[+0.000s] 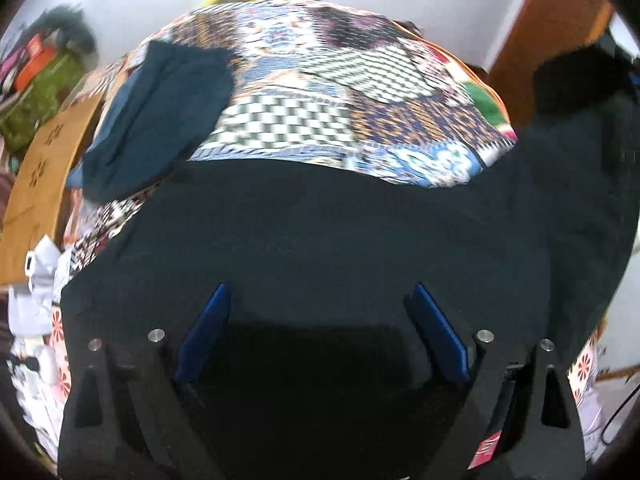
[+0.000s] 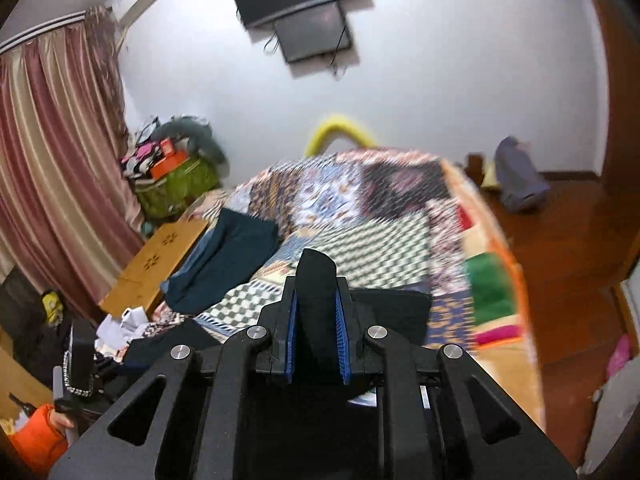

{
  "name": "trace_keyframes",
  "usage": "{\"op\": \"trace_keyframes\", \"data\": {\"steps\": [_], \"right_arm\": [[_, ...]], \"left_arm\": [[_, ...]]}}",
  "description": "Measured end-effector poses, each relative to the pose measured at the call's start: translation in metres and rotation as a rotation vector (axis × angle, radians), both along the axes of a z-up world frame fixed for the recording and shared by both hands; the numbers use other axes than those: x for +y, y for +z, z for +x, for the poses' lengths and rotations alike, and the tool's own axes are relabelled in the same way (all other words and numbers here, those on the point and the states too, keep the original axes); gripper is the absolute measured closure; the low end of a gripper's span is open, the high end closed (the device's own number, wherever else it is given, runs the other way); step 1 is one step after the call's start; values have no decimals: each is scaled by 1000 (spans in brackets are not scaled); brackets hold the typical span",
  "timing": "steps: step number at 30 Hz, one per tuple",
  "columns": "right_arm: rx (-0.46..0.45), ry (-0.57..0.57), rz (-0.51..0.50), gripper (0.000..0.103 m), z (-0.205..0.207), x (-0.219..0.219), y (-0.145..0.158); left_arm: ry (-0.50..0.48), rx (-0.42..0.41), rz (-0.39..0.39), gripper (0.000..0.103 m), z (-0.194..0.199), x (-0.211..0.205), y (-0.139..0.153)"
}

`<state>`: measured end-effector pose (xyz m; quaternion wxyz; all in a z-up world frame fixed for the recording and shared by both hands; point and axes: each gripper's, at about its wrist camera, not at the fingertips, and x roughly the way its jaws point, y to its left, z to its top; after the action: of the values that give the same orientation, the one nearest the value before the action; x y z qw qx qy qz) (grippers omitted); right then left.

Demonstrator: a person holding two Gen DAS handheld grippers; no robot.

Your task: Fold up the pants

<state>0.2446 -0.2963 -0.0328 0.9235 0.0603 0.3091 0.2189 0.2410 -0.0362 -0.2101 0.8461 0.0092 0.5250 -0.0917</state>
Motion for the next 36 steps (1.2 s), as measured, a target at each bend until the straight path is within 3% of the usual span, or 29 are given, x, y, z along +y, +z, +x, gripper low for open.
{"op": "trace_keyframes", "data": {"steps": [6,10,12,17,22,25,29,36], "right_arm": [[22,-37,-49,88,-26,-39,-11],[98,-53,-121,88,-40,-52,-50],[150,-71,-130,88,-47,-63,-70],[242,-145,-145,90,-67,-84,-117],[296,-223,-134,90,-89,-107,-138],[305,-279,-196,90,-98,-115,-137],[271,-302,-192,88,-103,-117,-119],[135,-166,-196,66,-96,-60,-83]], "left_arm": [[-79,12,40,10,-13,-47,-4],[-99,26,62,10,-17,-61,-11],[-112,9,100,9,-20,-66,-13],[-120,0,110,6,-25,-74,-14],[-122,-20,115,5,-29,-77,-15],[-119,-24,97,5,-29,-74,-14],[-86,-52,52,5,-31,-60,-1],[61,-166,5,5,-35,9,43]]}}
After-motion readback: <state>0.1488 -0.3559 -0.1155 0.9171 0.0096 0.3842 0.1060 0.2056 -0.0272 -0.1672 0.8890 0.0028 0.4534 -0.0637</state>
